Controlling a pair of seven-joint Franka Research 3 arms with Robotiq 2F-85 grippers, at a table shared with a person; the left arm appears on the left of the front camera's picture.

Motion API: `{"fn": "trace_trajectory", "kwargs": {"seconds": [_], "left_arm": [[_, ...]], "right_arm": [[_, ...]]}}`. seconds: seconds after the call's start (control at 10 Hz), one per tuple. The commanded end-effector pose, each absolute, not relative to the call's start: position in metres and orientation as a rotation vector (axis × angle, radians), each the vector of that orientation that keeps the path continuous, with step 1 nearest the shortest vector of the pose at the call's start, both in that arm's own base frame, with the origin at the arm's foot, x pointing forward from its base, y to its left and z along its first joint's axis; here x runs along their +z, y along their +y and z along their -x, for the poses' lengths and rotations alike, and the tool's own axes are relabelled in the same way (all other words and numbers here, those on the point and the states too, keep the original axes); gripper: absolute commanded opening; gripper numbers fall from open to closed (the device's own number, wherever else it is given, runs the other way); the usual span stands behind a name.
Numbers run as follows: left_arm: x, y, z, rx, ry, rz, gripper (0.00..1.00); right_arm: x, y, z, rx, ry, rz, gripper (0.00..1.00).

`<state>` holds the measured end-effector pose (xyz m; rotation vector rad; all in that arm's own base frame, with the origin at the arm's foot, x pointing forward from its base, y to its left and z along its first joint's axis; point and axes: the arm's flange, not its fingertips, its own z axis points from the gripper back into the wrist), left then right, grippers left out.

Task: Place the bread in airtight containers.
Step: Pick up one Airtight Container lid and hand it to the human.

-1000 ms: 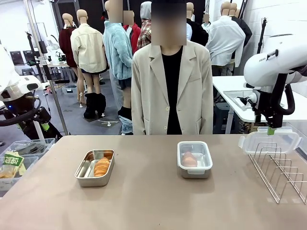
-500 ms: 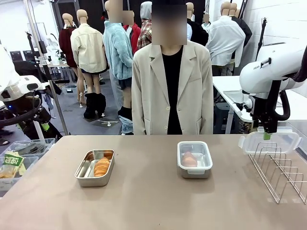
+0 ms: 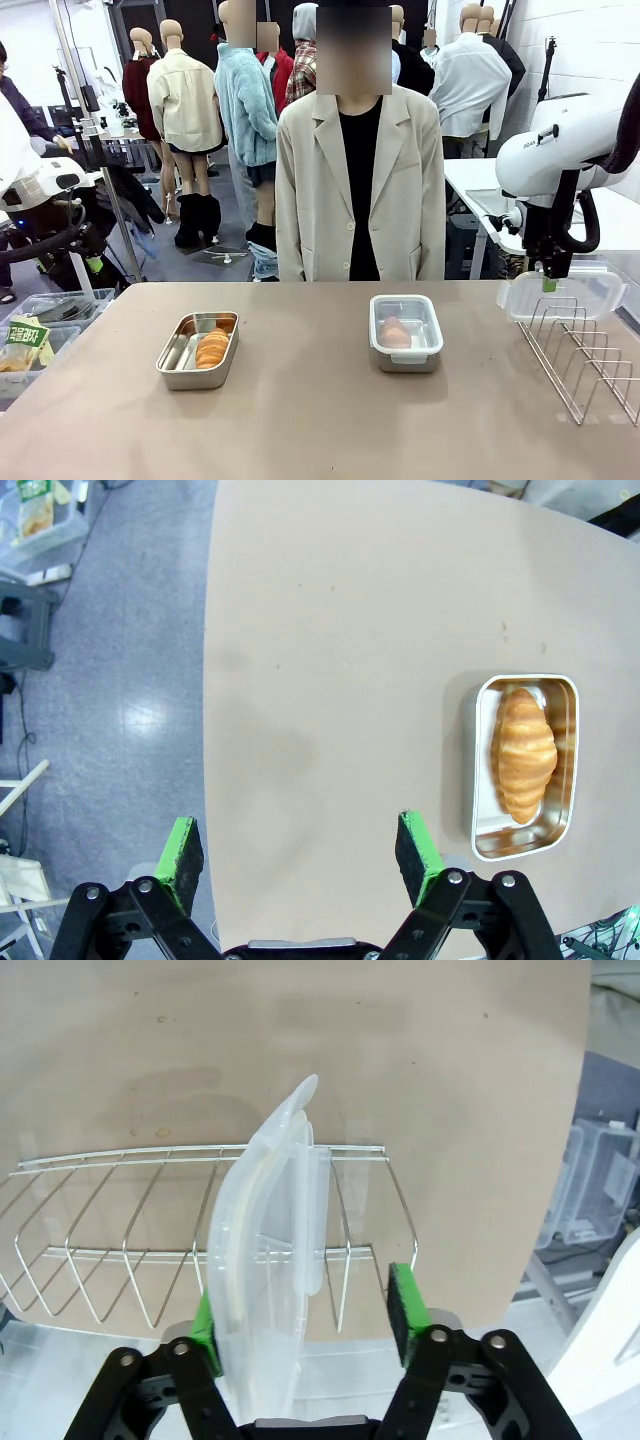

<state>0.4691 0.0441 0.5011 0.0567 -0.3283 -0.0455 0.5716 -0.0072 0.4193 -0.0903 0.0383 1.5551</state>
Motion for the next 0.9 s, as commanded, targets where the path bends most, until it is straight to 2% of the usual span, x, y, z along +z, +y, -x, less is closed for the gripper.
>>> {"fn": "trace_trajectory", "kwargs": {"seconds": [0.0, 0.1, 0.2, 0.8], "left_arm": [[0.502, 0.044, -0.468, -0.03, -0.331, -0.062, 1.0], [0.502, 0.044, -0.468, -0.03, -0.331, -0.062, 1.0], [0.502, 0.044, -0.468, -0.03, -0.331, -0.062, 1.0], [0.502, 0.044, -0.468, -0.03, -0.331, -0.062, 1.0]], "right_arm": [[0.421, -0.007, -0.574, 1.532, 0.056, 0.1, 0.24], [0.421, -0.007, -0.574, 1.53, 0.059, 0.099, 0.04], [0.422, -0.006, -0.574, 1.529, 0.059, 0.101, 0.0], [0.434, -0.003, -0.569, 1.541, 0.059, 0.135, 0.0]]}}
